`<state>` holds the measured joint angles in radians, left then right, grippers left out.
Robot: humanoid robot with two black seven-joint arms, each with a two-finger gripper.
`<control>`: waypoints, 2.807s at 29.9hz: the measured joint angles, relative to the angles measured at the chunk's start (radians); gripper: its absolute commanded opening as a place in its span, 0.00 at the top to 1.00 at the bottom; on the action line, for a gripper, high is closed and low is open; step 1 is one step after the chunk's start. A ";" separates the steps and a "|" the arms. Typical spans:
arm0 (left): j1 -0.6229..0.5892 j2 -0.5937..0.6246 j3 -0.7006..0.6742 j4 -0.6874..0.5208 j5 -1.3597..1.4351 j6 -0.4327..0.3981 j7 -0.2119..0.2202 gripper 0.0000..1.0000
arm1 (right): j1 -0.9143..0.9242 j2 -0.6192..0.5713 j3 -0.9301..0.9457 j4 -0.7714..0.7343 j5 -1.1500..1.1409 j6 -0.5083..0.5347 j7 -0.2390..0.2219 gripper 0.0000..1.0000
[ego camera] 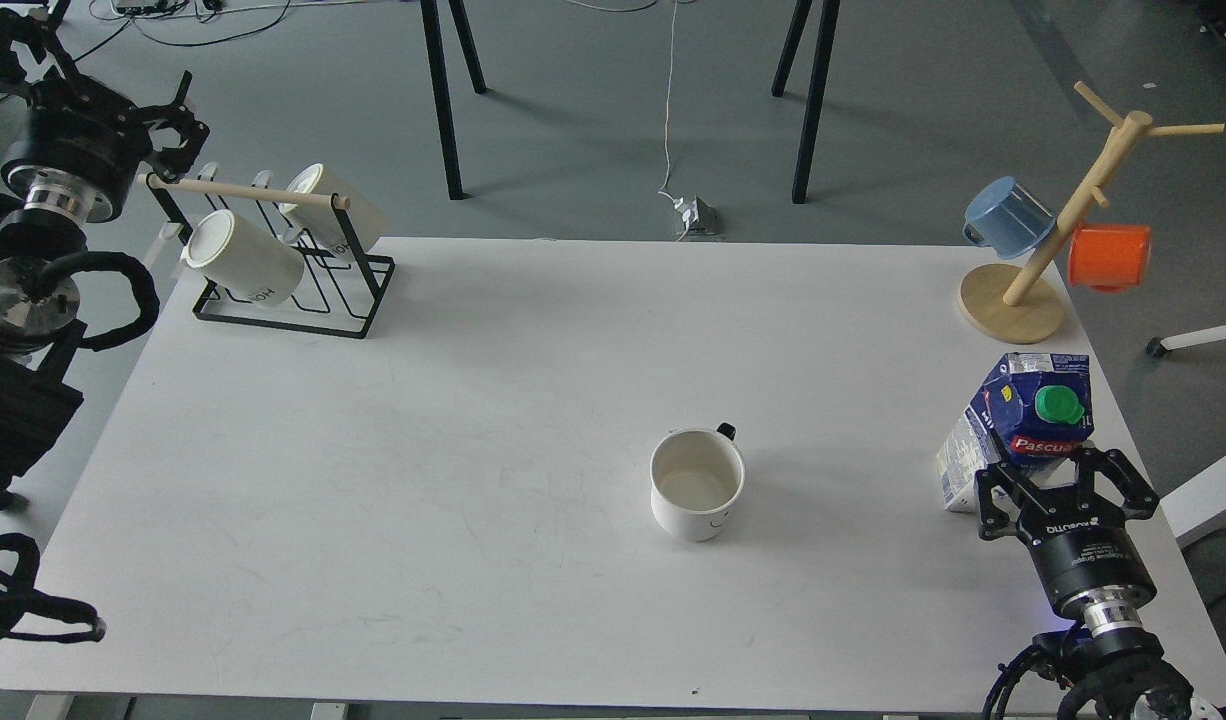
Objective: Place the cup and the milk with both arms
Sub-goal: 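Grasp the milk carton with the right gripper, then carry the milk carton with the right gripper beside the white mug, then open the right gripper and release the milk carton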
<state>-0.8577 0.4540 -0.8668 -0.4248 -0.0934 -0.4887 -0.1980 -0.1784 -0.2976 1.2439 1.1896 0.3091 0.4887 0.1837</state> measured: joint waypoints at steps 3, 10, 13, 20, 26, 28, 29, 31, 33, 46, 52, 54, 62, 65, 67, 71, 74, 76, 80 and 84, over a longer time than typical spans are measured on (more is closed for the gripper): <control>-0.003 0.000 0.000 0.000 0.001 0.000 0.000 0.00 | 0.001 0.002 0.000 0.003 0.000 0.000 0.000 0.44; -0.003 -0.003 0.000 0.000 0.001 0.000 0.002 0.00 | -0.001 0.007 -0.001 0.024 0.000 0.000 -0.003 0.45; -0.002 -0.002 0.000 0.000 0.001 0.000 0.002 0.00 | -0.004 0.012 -0.010 0.040 -0.001 0.000 -0.003 0.45; -0.006 0.011 0.000 0.000 0.001 0.000 0.003 0.00 | 0.000 0.050 -0.112 0.103 -0.012 0.000 -0.003 0.44; -0.006 0.021 0.000 0.000 0.002 0.000 0.003 0.00 | 0.012 0.149 -0.181 0.110 -0.112 0.000 -0.001 0.44; -0.006 0.023 0.003 0.000 0.002 0.000 0.003 0.00 | 0.013 0.173 -0.188 0.110 -0.130 0.000 -0.001 0.44; -0.006 0.025 0.005 0.000 0.002 0.000 0.003 0.00 | 0.014 0.182 -0.190 0.110 -0.135 0.000 -0.001 0.44; -0.006 0.031 0.007 0.000 0.002 0.000 0.003 0.00 | 0.018 0.196 -0.199 0.110 -0.146 0.000 -0.001 0.43; -0.006 0.035 0.008 0.000 0.002 0.000 0.003 0.00 | 0.027 0.206 -0.214 0.110 -0.154 0.000 -0.001 0.42; -0.002 0.038 0.008 0.000 0.003 0.000 0.002 0.00 | 0.052 0.220 -0.272 0.094 -0.162 0.000 -0.001 0.40; -0.002 0.038 0.008 0.000 0.003 0.000 0.002 0.00 | 0.053 0.225 -0.283 0.076 -0.177 0.000 -0.001 0.33; -0.002 0.038 0.008 0.000 0.003 0.000 0.002 0.00 | 0.053 0.230 -0.284 0.066 -0.178 0.000 -0.001 0.31; 0.003 0.040 0.008 0.000 0.003 0.000 0.000 0.00 | 0.054 0.234 -0.284 0.054 -0.179 0.000 -0.001 0.10; 0.003 0.040 0.008 0.000 0.003 0.000 0.000 0.00 | 0.054 0.235 -0.283 0.052 -0.179 0.000 -0.001 0.05; 0.003 0.039 0.008 0.000 0.003 0.000 0.000 0.00 | 0.054 0.234 -0.282 0.051 -0.179 0.000 -0.001 0.04; 0.002 0.038 0.008 0.000 0.019 0.000 0.000 0.00 | 0.052 0.232 -0.282 0.050 -0.179 0.000 -0.001 0.02; 0.002 0.038 0.008 0.000 0.041 0.000 -0.004 0.00 | 0.052 0.232 -0.282 0.050 -0.179 0.000 -0.001 0.02; 0.002 0.038 0.008 0.000 0.046 0.000 -0.005 0.00 | 0.052 0.231 -0.283 0.051 -0.179 0.000 -0.001 0.02; 0.000 0.041 0.008 0.000 0.047 0.000 -0.002 0.00 | 0.040 0.228 -0.286 0.061 -0.181 0.000 -0.003 0.02; 0.000 0.051 0.008 0.000 0.047 0.000 0.000 0.00 | 0.021 0.226 -0.302 0.065 -0.183 0.000 -0.003 0.02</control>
<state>-0.8577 0.5051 -0.8590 -0.4249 -0.0461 -0.4887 -0.1983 -0.1573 -0.0713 0.9422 1.2547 0.1260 0.4887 0.1808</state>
